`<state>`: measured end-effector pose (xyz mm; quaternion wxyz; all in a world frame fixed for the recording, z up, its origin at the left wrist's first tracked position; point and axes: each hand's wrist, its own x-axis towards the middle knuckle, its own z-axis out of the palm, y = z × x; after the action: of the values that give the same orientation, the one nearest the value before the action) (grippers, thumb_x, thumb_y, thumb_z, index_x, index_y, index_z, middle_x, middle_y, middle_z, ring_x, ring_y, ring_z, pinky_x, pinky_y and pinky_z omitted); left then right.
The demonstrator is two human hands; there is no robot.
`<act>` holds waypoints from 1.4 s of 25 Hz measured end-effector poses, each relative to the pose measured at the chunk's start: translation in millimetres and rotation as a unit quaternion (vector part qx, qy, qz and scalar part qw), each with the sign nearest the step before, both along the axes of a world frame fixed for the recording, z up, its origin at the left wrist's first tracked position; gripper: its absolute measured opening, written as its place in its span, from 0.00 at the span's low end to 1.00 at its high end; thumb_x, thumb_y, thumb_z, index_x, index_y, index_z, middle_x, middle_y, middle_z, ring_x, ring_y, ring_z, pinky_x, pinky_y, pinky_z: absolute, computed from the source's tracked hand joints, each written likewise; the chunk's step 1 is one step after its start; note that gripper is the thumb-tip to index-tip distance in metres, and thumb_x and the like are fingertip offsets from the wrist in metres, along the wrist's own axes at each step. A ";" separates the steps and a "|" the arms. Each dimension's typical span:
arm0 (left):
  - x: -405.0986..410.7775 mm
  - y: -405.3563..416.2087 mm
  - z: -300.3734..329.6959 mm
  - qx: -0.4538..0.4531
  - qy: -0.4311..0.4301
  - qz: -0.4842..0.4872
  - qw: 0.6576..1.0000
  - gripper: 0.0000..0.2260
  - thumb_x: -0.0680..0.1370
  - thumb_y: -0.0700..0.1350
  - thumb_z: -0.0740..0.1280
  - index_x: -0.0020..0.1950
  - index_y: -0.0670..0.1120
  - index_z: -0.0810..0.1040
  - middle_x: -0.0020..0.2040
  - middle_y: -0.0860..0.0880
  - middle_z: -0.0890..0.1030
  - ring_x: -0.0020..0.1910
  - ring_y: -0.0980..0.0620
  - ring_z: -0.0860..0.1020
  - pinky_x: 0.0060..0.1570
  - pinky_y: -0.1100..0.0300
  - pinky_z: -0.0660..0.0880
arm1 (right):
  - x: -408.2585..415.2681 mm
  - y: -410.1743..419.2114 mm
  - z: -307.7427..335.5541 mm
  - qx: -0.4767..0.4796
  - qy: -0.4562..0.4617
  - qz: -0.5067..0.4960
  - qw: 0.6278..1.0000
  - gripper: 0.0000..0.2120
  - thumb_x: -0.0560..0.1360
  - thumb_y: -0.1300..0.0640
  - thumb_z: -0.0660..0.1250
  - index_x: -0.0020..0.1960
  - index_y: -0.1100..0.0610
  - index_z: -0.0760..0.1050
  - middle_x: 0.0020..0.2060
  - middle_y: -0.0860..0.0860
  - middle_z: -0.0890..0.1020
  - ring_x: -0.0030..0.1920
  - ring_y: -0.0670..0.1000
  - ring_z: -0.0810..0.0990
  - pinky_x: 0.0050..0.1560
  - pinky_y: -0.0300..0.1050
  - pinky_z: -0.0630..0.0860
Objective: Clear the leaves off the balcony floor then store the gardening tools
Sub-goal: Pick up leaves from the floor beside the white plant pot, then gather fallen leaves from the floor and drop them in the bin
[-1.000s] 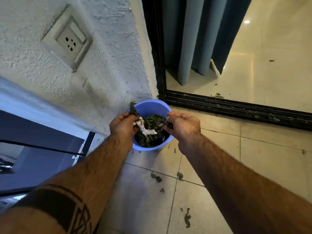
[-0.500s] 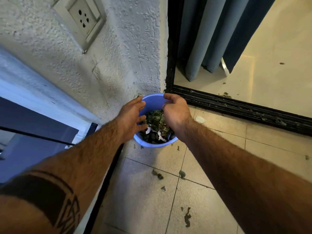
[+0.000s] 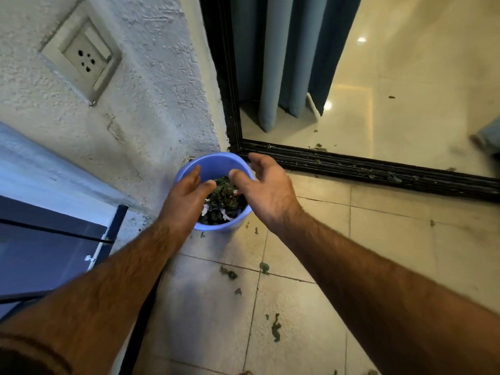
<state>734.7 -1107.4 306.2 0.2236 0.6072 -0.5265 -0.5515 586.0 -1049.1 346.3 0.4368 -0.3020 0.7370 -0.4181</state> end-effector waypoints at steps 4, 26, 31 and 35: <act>-29.9 49.7 30.5 -0.165 -0.217 -0.232 0.934 0.29 0.80 0.52 0.68 0.80 0.58 0.62 0.74 0.55 0.72 0.69 0.54 0.73 0.69 0.52 0.70 | -38.8 51.9 22.2 0.033 0.091 0.029 0.995 0.34 0.75 0.45 0.72 0.77 0.51 0.66 0.72 0.50 0.75 0.65 0.51 0.78 0.66 0.50 0.76; -296.1 375.8 422.0 -0.301 -0.047 -0.579 0.756 0.42 0.76 0.64 0.65 0.82 0.59 0.45 0.82 0.59 0.50 0.80 0.61 0.45 0.76 0.59 0.48 | -229.5 474.0 427.4 0.098 0.255 -0.302 0.913 0.40 0.74 0.41 0.71 0.81 0.48 0.59 0.79 0.47 0.65 0.79 0.48 0.62 0.77 0.49 0.63; -298.1 452.0 500.8 -0.314 0.015 -0.635 0.705 0.42 0.76 0.63 0.67 0.83 0.57 0.47 0.82 0.59 0.52 0.81 0.60 0.46 0.76 0.60 0.49 | -194.0 564.2 503.5 0.106 0.248 -0.422 0.866 0.39 0.74 0.41 0.72 0.80 0.48 0.60 0.76 0.47 0.68 0.76 0.49 0.66 0.73 0.45 0.65; -296.8 479.2 538.5 -0.318 0.060 -0.669 0.669 0.43 0.73 0.66 0.66 0.83 0.58 0.50 0.82 0.59 0.55 0.81 0.59 0.49 0.78 0.56 0.53 | -161.7 606.1 540.1 0.133 0.247 -0.475 0.834 0.39 0.74 0.43 0.71 0.80 0.49 0.60 0.77 0.49 0.67 0.77 0.49 0.65 0.74 0.45 0.64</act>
<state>438.0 -628.2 844.7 0.0050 -0.0506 -0.9203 -0.3879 424.3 -443.0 886.4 0.0240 0.0532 0.9216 -0.3836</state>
